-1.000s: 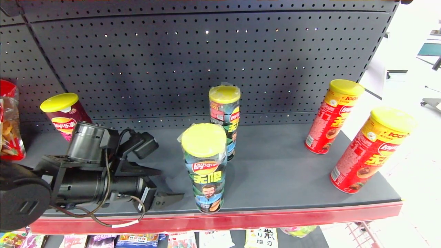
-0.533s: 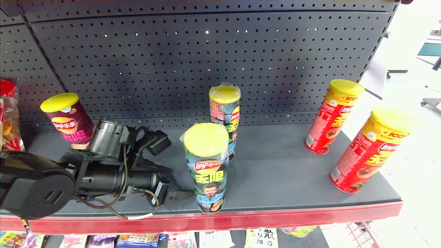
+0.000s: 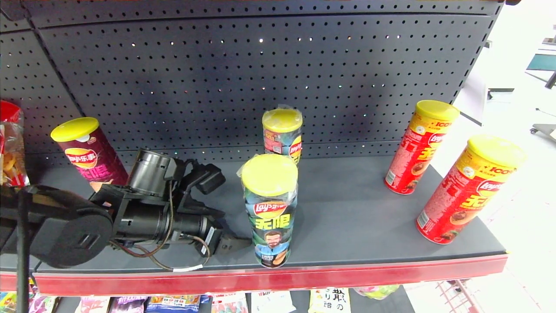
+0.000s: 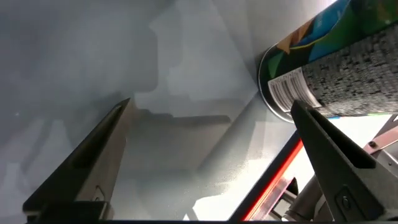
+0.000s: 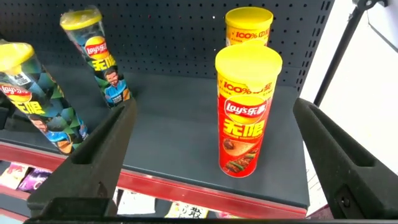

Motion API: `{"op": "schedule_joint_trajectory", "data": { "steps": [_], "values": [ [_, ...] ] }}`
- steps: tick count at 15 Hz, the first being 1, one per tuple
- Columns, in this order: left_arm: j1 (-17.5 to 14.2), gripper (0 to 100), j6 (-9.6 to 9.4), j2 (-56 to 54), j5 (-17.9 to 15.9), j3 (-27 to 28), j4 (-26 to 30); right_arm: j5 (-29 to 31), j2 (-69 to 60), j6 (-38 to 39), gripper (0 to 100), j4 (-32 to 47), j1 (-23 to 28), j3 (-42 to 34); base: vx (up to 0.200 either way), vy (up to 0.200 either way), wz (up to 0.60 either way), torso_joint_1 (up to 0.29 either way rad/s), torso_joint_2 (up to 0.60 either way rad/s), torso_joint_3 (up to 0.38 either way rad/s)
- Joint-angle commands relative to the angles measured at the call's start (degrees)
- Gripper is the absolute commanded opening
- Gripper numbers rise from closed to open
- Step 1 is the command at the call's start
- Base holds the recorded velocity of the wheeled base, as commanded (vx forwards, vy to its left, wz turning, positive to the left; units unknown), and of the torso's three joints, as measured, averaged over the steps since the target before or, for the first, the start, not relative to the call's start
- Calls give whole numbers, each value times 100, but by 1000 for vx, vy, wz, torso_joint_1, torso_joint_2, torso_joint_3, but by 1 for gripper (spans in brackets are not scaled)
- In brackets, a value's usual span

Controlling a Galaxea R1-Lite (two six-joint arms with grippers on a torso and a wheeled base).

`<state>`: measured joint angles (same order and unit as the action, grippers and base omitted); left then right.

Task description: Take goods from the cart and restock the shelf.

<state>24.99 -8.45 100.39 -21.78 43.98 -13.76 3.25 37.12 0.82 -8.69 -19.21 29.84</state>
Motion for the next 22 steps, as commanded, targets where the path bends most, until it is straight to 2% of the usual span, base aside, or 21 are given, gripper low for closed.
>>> {"op": "schedule_joint_trajectory", "data": {
  "steps": [1,3,5,8,12,15,16,18,20,22],
  "values": [
    [-21,100,1,-55,8,-48,5,-9,15,-3,100,-10,-4,-5,0,0,0,0,0,0],
    [-47,100,10,-160,8,-118,5,-9,23,-3,100,-10,-4,-14,0,0,0,0,0,0],
    [-284,100,10,-907,43,-531,14,-35,-82,-3,100,254,-4,-22,0,0,0,0,0,0],
    [-513,100,1,-1364,148,-593,14,-35,-574,-3,100,447,-12,-418,0,0,0,0,0,0],
    [-979,100,-52,-2340,148,-962,23,26,-803,-64,100,1001,-4,-400,0,0,0,0,0,0],
    [-987,100,-52,-3210,210,-1498,32,61,-847,-64,100,992,5,-391,0,0,0,0,0,0],
    [-987,100,1,-3860,377,-1858,40,175,-926,-73,100,992,5,-383,0,0,0,0,0,0],
    [-1023,100,19,-4519,482,-2131,49,316,-1031,-73,100,1001,5,-400,0,0,0,0,0,0],
    [-1137,100,221,-5082,632,-2377,49,413,-1128,-73,100,1010,-4,-444,0,0,0,0,0,0],
    [-1321,100,467,-5618,1080,-2535,58,386,-1128,-64,100,1001,-12,-453,0,0,0,0,0,0]
  ]
}}
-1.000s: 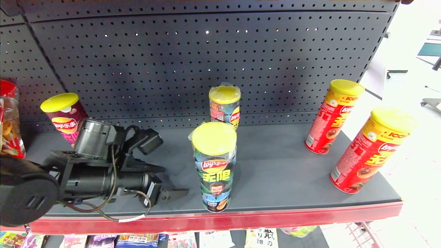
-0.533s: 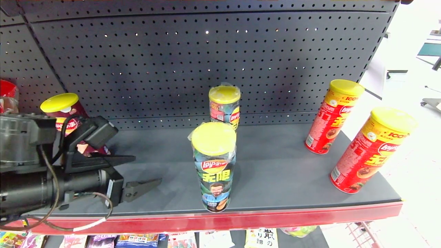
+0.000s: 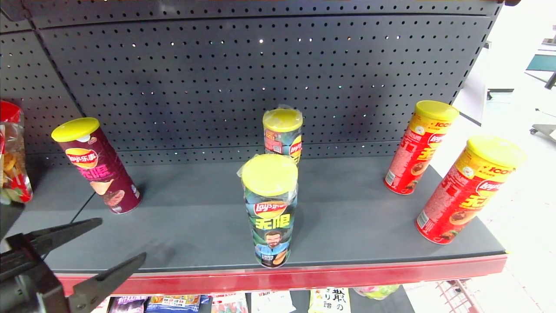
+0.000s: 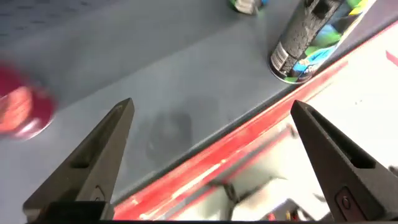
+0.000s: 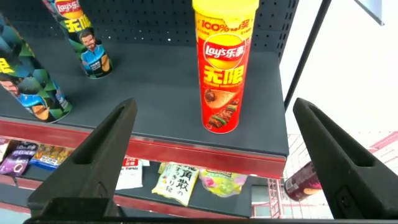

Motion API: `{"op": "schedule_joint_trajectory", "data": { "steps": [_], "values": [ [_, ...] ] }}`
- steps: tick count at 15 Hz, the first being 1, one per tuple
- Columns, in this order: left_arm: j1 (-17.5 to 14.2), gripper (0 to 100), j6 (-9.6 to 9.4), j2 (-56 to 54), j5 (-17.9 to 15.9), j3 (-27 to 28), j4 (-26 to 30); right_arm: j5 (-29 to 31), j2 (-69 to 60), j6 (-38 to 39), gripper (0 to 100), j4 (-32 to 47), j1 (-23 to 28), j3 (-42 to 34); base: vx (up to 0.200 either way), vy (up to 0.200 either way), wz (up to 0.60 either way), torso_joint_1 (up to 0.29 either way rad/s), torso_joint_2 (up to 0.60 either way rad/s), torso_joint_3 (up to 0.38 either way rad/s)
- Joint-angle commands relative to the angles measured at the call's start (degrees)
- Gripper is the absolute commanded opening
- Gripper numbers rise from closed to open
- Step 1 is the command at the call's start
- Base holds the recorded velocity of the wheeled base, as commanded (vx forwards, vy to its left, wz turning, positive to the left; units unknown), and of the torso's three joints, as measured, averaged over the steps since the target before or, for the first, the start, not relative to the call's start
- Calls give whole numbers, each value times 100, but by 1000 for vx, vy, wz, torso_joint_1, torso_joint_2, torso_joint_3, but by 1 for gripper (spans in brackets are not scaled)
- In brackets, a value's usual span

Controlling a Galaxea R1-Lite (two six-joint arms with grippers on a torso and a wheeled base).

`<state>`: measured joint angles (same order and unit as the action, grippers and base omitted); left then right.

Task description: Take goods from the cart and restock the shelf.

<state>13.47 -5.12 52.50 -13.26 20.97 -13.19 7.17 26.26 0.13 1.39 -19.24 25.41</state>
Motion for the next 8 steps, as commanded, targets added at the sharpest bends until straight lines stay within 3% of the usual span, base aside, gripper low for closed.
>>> {"op": "schedule_joint_trajectory", "data": {
  "steps": [1,4,6,8],
  "values": [
    [-231,100,213,-1058,527,-365,9,13,-59,4,100,2,-1,-36,0,0,0,0,0,0],
    [-240,100,196,-1990,948,-752,607,206,-51,-40,100,2,60,-299,0,0,0,0,0,0],
    [-257,100,196,-3018,1441,-532,2145,435,64,-154,100,2,192,-343,0,0,0,0,0,0],
    [-257,100,196,-3774,1520,-304,3393,417,-16,-101,100,239,289,-361,0,0,0,0,0,0]
  ]
}}
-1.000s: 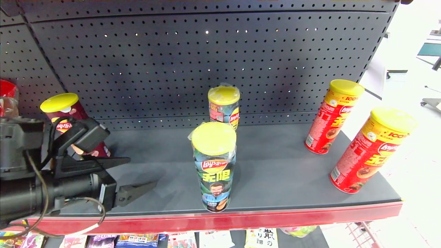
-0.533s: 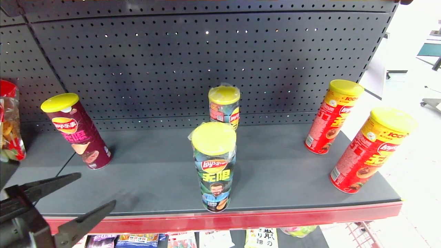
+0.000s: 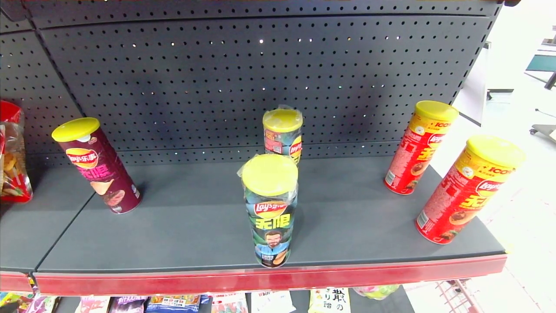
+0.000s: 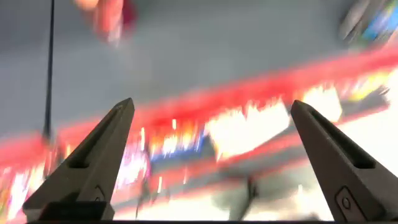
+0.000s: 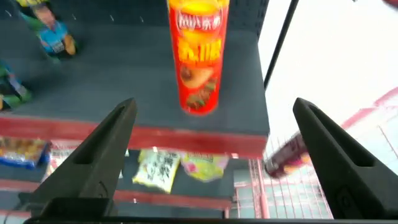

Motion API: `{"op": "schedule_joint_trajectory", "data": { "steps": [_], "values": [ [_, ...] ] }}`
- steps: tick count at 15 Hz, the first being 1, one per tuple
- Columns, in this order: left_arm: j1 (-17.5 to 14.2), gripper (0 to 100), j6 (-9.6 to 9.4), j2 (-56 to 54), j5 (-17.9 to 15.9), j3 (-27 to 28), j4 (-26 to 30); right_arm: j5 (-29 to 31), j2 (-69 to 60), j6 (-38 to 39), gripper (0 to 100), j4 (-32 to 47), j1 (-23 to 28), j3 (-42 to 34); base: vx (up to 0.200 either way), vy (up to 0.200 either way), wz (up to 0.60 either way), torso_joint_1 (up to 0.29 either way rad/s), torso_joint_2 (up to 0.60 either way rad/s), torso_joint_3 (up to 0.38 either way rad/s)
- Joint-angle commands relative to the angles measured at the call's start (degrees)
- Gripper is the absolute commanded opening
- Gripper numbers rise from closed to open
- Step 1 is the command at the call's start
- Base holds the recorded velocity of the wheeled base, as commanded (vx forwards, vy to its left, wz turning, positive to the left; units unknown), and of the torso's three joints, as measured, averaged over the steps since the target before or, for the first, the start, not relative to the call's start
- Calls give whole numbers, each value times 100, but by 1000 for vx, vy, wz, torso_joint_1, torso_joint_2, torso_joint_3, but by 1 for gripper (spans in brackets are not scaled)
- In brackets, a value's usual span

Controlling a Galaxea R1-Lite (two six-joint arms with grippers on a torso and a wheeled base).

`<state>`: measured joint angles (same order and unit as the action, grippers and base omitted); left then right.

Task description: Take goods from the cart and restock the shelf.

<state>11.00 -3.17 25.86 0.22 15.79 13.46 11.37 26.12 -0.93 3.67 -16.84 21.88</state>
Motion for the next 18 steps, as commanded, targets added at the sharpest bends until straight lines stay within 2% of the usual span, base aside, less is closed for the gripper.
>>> {"op": "schedule_joint_trajectory", "data": {
  "steps": [1,2,4,7,8,17,18],
  "values": [
    [-98,100,-43,-1434,338,232,1115,-12,-187,31,100,371,49,-26,0,0,0,0,0,0],
    [-133,100,-43,-1663,602,126,1194,-4,-371,5,100,617,49,-88,0,0,0,0,0,0],
    [-106,100,1,-2093,760,-208,1089,418,-600,-329,100,864,321,-158,0,0,0,0,0,0],
    [-106,100,-87,-2058,769,-243,1089,392,-609,-452,100,881,339,-149,0,0,0,0,0,0],
    [-106,100,-219,-2067,778,-234,1080,322,-600,-496,100,872,330,-123,0,0,0,0,0,0],
    [-106,100,-210,-2067,778,-304,1001,313,-406,-637,100,881,339,-79,0,0,0,0,0,0],
    [-106,100,-210,-2067,778,-304,1001,313,-415,-637,100,881,339,-88,-200,0,0,-2,7,2]
  ]
}}
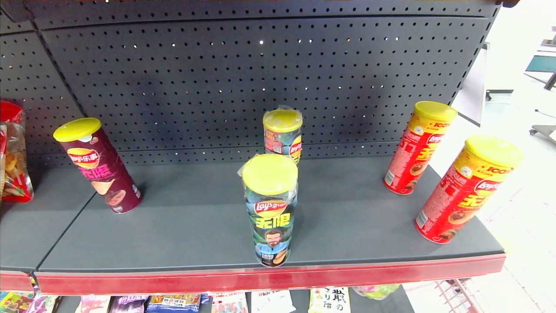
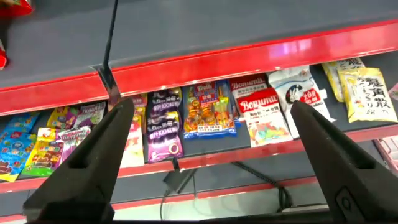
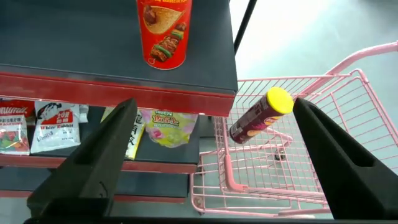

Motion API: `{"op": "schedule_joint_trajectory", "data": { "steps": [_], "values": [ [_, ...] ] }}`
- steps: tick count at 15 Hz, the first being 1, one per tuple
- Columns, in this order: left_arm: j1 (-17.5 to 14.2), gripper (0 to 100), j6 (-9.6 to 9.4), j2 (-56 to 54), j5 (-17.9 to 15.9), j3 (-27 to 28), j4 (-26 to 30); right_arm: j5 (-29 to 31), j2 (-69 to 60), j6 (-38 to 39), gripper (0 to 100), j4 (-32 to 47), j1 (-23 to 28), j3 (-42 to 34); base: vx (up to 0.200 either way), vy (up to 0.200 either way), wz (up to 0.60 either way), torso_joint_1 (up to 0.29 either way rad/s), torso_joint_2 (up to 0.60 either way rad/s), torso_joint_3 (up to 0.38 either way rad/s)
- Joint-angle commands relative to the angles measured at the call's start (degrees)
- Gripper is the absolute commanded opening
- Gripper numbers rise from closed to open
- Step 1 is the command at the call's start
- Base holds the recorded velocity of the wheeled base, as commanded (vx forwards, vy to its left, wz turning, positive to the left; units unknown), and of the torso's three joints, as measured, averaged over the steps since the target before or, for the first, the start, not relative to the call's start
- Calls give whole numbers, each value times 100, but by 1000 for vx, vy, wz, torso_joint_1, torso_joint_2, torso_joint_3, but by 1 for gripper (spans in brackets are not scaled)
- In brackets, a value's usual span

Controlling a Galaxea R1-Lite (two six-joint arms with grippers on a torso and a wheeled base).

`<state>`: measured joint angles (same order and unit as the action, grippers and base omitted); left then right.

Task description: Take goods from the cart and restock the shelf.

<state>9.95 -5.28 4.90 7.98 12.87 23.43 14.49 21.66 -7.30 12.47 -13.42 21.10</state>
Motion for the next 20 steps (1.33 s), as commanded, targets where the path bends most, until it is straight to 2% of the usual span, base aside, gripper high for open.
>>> {"op": "schedule_joint_trajectory", "data": {
  "steps": [1,5,9,20],
  "values": [
    [-2,100,1,28,1,-13,4,1,31,-8,100,1,-3,-18,-200,0,0,2,7,2],
    [-2,100,1,28,-7,-13,4,1,31,-8,100,1,-3,-62,-200,0,0,1,5,2],
    [-2,100,9,28,-7,-22,4,1,13,-114,100,1,-3,-71,0,0,0,0,0,0],
    [-2,100,27,28,-16,-22,4,-17,13,-122,100,1,-11,-71,0,-200,0,6,4,2]
  ]
}}
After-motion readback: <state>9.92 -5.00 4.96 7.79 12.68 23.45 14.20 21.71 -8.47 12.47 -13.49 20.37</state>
